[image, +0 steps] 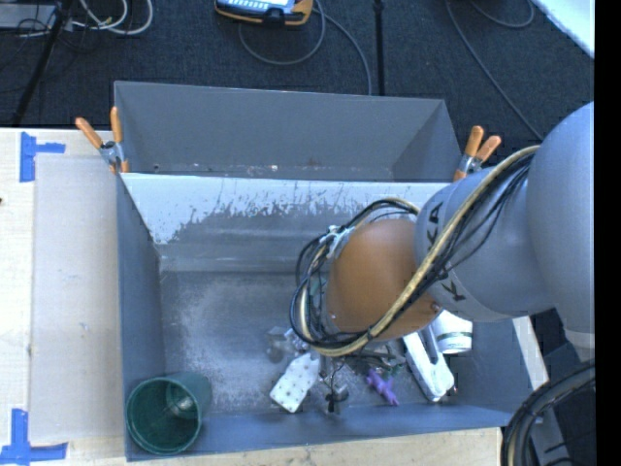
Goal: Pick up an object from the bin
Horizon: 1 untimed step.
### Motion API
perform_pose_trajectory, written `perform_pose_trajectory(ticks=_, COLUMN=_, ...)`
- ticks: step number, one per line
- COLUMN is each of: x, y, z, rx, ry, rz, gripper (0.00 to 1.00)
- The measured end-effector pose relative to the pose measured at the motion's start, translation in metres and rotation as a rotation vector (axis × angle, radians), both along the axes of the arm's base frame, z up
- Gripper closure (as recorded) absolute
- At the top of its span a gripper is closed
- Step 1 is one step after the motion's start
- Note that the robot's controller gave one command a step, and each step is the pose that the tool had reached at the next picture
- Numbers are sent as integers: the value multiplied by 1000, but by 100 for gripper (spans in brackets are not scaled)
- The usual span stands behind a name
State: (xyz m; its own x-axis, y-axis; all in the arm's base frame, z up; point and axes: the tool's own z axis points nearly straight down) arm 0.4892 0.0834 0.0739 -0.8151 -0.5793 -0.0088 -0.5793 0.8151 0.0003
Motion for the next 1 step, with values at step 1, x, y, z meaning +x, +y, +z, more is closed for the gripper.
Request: perform_pose_trajectory(ticks=1, x=20, y=28, z=-4, rx=-3, ry=5, rz=97, gripper=100)
